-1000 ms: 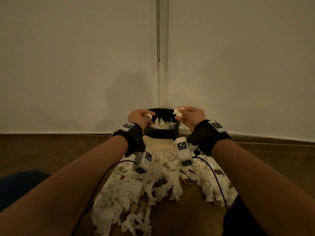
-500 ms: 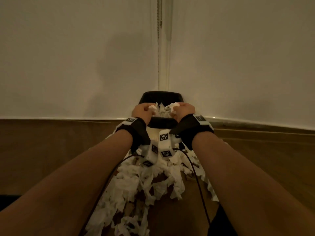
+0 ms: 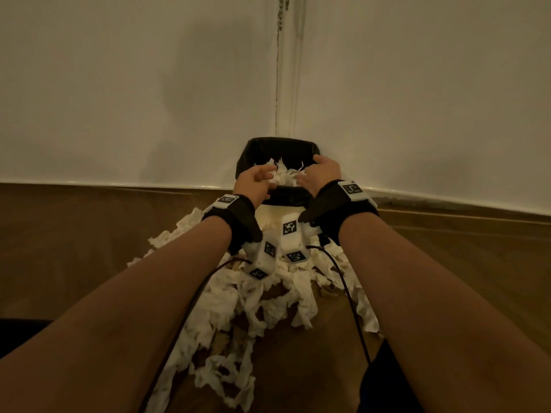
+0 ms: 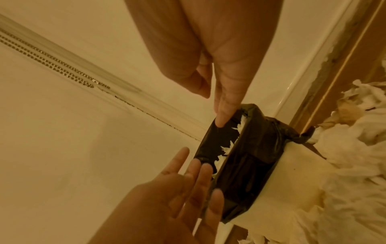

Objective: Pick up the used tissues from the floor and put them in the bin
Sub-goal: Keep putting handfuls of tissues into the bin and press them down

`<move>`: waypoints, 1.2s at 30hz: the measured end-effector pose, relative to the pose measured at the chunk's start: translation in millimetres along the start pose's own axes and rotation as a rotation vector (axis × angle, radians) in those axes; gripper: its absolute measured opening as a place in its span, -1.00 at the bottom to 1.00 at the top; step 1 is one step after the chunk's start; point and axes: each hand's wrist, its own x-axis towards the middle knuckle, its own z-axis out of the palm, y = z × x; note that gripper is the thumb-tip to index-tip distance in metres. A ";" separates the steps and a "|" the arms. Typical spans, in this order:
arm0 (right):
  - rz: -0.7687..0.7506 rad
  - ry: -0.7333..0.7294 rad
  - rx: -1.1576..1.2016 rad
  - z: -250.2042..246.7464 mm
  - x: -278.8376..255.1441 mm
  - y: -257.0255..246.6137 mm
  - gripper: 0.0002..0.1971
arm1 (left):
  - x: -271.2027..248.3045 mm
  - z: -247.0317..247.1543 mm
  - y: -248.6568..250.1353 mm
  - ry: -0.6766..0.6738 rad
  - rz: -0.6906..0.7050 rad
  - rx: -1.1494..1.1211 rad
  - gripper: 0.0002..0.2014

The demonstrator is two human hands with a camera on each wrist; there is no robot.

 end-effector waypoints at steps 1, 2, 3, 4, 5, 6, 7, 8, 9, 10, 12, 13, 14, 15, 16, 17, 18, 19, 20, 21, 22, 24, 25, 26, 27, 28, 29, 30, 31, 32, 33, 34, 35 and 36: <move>-0.004 -0.007 0.005 -1.3 -0.5 1.6 -0.48 | -5.1 -1.5 -0.3 -0.013 -0.013 0.003 -0.64; 0.008 -0.008 0.026 -1.1 -4.6 2.1 -0.50 | -11.0 -3.2 -1.1 -0.025 -0.031 0.013 -0.64; 0.015 -0.014 0.055 -1.5 -10.6 1.5 -0.52 | -17.6 -5.3 -2.7 -0.033 -0.052 0.023 -0.65; 0.040 -0.007 0.144 -2.1 -8.9 4.7 -0.55 | -24.8 -7.8 -4.8 -0.041 -0.075 0.030 -0.65; 0.087 -0.019 0.230 -1.5 -15.9 5.5 -0.56 | -32.7 -10.4 -7.5 -0.051 -0.099 0.035 -0.67; 0.127 -0.027 0.264 -0.4 -21.7 8.8 -0.56 | -41.3 -13.1 -10.9 -0.064 -0.123 0.044 -0.68; 0.165 -0.034 0.270 0.0 -26.8 14.2 -0.57 | -50.3 -15.6 -15.3 -0.081 -0.147 0.059 -0.70; 0.177 -0.038 0.260 1.3 -29.7 22.4 -0.59 | -59.9 -18.3 -21.0 -0.101 -0.174 0.073 -0.71; 0.175 -0.040 0.234 3.0 -32.1 32.3 -0.60 | -69.7 -21.1 -27.4 -0.125 -0.199 0.087 -0.71; 0.169 -0.042 0.193 4.1 -34.2 42.6 -0.61 | -79.4 -23.7 -34.6 -0.151 -0.221 0.106 -0.72; 0.183 -0.050 0.131 10.0 -41.1 65.0 -0.62 | -99.4 -31.0 -51.4 -0.195 -0.255 0.186 -0.75; 0.194 -0.061 0.111 13.1 -44.4 76.4 -0.63 | -107.6 -34.0 -60.4 -0.217 -0.268 0.234 -0.76; 0.212 -0.081 0.093 18.6 -50.1 87.9 -0.63 | -117.5 -38.7 -69.9 -0.238 -0.283 0.274 -0.77; 0.234 -0.100 0.075 23.3 -57.8 101.0 -0.63 | -127.1 -43.2 -79.1 -0.261 -0.296 0.312 -0.76; 0.261 -0.126 0.059 28.4 -66.1 113.8 -0.63 | -136.3 -47.5 -88.0 -0.286 -0.306 0.358 -0.75; 0.289 -0.149 0.034 33.7 -75.8 126.3 -0.64 | -144.9 -52.2 -96.6 -0.312 -0.316 0.414 -0.76; 0.318 -0.164 0.006 38.5 -85.4 138.1 -0.65 | -152.3 -56.5 -104.7 -0.335 -0.327 0.468 -0.77; 0.349 -0.170 -0.026 42.7 -95.0 148.9 -0.68 | -158.5 -60.4 -112.7 -0.353 -0.338 0.511 -0.79; 0.383 -0.182 -0.051 46.7 -104.3 158.2 -0.70 | -164.1 -64.3 -120.2 -0.363 -0.349 0.547 -0.80; 0.405 -0.211 -0.086 50.8 -113.8 166.7 -0.71 | -169.0 -67.8 -128.1 -0.364 -0.361 0.583 -0.81; 0.403 -0.253 -0.143 54.4 -122.9 174.6 -0.71 | -173.5 -70.5 -136.1 -0.355 -0.369 0.619 -0.81; 0.329 -0.339 -0.343 60.5 -139.0 187.2 -0.72 | -182.0 -75.1 -150.9 -0.320 -0.363 0.687 -0.80; 0.265 -0.379 -0.472 62.3 -145.7 191.5 -0.72 | -186.1 -76.5 -156.7 -0.305 -0.356 0.725 -0.79; 0.190 -0.421 -0.615 64.2 -151.8 193.4 -0.71 | -189.2 -77.9 -161.8 -0.294 -0.347 0.765 -0.79; 0.116 -0.459 -0.754 66.2 -156.4 195.1 -0.71 | -191.4 -79.5 -166.4 -0.295 -0.336 0.803 -0.78; 0.049 -0.490 -0.871 68.4 -159.7 196.3 -0.72 | -192.5 -80.8 -170.6 -0.307 -0.319 0.838 -0.76; -0.002 -0.513 -0.955 70.2 -161.6 197.7 -0.72 | -193.4 -81.4 -173.8 -0.327 -0.299 0.877 -0.73; -0.032 -0.532 -1.009 72.2 -162.5 199.3 -0.71 | -193.3 -81.0 -176.0 -0.353 -0.279 0.922 -0.70; -0.060 -0.551 -1.057 74.2 -162.9 201.8 -0.71 | -192.7 -79.8 -177.7 -0.380 -0.255 0.978 -0.68; -0.089 -0.577 -1.120 75.8 -163.7 204.3 -0.71 | -191.8 -77.3 -179.5 -0.403 -0.220 1.040 -0.67; -0.116 -0.612 -1.193 77.1 -164.1 205.9 -0.71 | -190.8 -73.9 -180.2 -0.422 -0.180 1.106 -0.67; -0.142 -0.652 -1.261 77.8 -164.3 208.3 -0.71 | -190.0 -70.5 -181.3 -0.437 -0.149 1.157 -0.69; -0.178 -0.693 -1.321 78.4 -164.0 210.8 -0.69 | -189.7 -67.2 -181.8 -0.452 -0.140 1.192 -0.70; -0.211 -0.732 -1.366 78.5 -163.7 213.7 -0.67 | -189.0 -64.6 -183.6 -0.467 -0.141 1.223 -0.71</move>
